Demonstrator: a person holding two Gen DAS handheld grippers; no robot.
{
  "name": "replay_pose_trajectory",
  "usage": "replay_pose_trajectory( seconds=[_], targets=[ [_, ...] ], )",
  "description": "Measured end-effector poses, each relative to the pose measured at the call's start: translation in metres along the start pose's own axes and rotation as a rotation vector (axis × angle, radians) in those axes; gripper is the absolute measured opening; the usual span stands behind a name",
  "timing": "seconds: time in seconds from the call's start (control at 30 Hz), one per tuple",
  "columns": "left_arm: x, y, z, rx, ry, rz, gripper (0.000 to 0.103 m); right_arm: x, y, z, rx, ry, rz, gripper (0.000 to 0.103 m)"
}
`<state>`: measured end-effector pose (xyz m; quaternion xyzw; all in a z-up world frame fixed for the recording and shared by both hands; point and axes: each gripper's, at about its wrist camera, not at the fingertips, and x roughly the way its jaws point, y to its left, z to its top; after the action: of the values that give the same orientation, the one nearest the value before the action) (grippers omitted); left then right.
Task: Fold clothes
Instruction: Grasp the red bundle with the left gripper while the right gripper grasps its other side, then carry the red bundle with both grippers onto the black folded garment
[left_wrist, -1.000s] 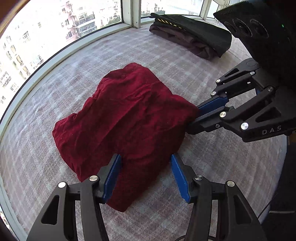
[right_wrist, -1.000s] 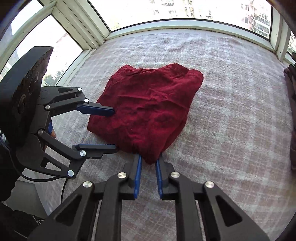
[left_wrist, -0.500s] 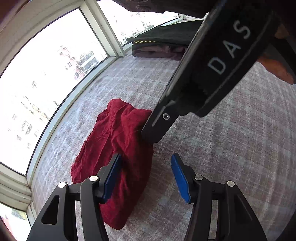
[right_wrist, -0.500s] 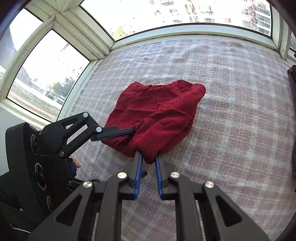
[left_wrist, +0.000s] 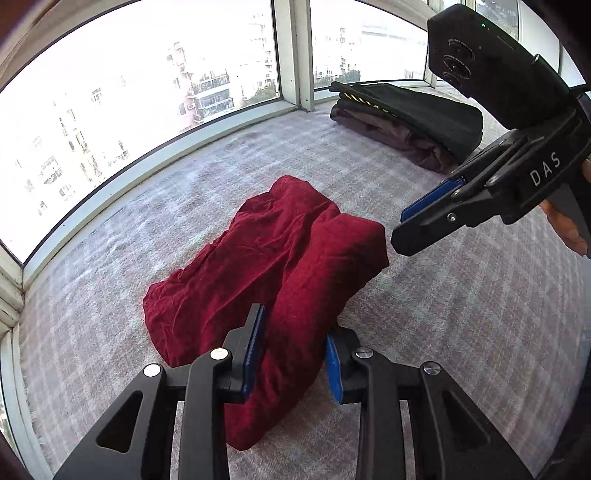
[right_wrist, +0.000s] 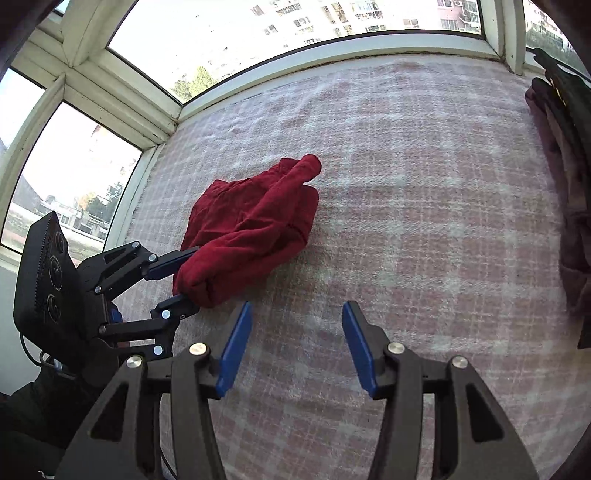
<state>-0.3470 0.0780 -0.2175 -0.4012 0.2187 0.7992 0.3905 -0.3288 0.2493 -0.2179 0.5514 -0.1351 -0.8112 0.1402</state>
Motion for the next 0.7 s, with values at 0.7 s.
replay_pose_trajectory(
  seconds=[0.7],
  targets=[
    [-0.008,0.012,0.011,0.011,0.041,-0.072,0.028,0.015,0.089,0.030,-0.753,0.068,-0.030,0.050]
  ],
)
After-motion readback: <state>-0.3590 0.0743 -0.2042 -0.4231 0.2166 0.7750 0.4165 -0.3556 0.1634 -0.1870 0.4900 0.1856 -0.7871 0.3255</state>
